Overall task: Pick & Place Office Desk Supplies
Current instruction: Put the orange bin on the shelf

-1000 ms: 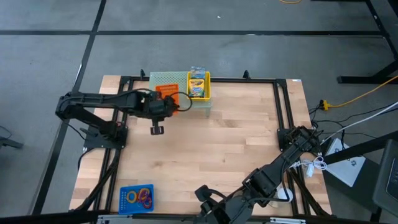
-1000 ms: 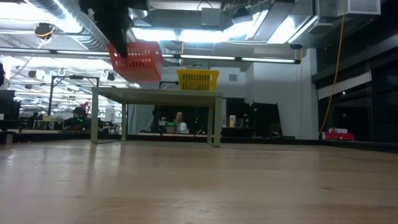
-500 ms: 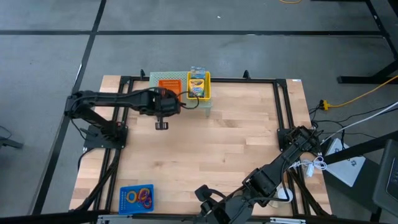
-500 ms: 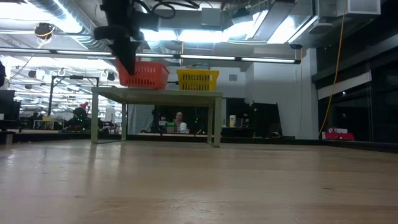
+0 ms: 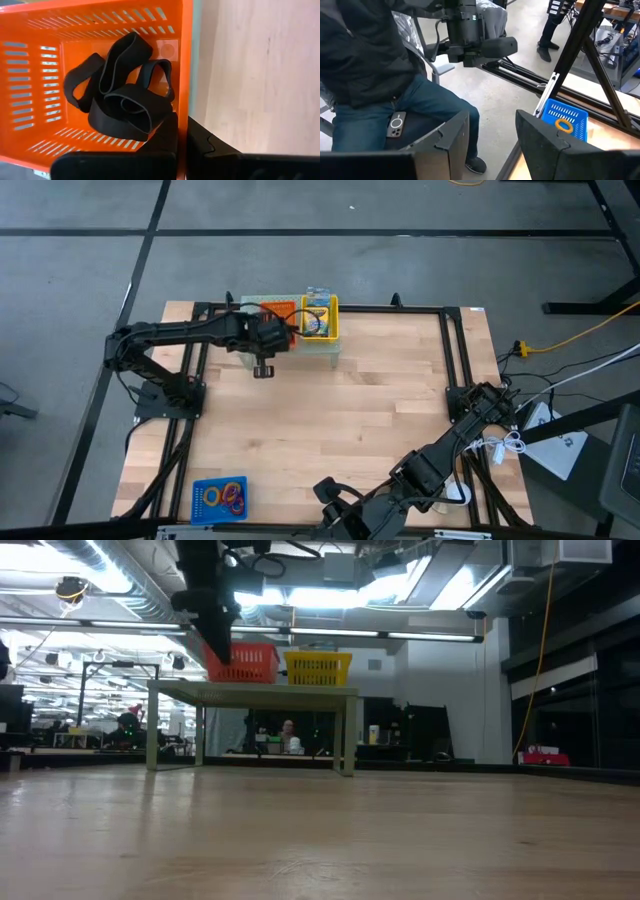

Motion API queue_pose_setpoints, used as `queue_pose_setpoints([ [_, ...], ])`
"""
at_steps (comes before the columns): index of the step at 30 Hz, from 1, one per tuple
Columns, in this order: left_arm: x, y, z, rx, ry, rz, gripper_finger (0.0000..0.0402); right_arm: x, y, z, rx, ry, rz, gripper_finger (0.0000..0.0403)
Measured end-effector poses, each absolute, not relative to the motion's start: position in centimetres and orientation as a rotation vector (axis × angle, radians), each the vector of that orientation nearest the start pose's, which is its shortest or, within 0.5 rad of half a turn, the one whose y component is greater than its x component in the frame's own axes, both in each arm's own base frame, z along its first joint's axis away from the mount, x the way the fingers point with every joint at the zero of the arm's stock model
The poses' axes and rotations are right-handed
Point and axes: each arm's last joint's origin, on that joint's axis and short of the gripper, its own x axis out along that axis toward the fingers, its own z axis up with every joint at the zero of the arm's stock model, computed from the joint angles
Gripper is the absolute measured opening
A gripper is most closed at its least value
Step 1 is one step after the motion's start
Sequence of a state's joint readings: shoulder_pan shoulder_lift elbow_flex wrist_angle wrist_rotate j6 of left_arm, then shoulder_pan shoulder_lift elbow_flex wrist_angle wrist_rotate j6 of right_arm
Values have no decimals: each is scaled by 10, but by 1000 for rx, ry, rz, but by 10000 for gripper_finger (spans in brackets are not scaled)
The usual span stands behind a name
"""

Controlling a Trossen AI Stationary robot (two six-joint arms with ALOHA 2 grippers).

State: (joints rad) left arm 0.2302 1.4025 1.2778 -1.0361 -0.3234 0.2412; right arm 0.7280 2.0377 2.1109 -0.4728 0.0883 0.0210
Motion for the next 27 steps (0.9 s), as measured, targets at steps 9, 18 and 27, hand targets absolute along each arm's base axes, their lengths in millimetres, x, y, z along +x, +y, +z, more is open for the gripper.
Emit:
queue_pose_setpoints([
  [9, 254, 83, 305, 248, 1213, 318, 3, 351, 309, 379, -128, 384, 624, 162],
  [18, 255, 84, 306, 262, 1204, 311, 3, 352, 309, 378, -120, 388, 622, 162],
  [27, 255, 84, 306, 262, 1203, 308, 3, 352, 310, 378, -121, 389, 622, 162],
])
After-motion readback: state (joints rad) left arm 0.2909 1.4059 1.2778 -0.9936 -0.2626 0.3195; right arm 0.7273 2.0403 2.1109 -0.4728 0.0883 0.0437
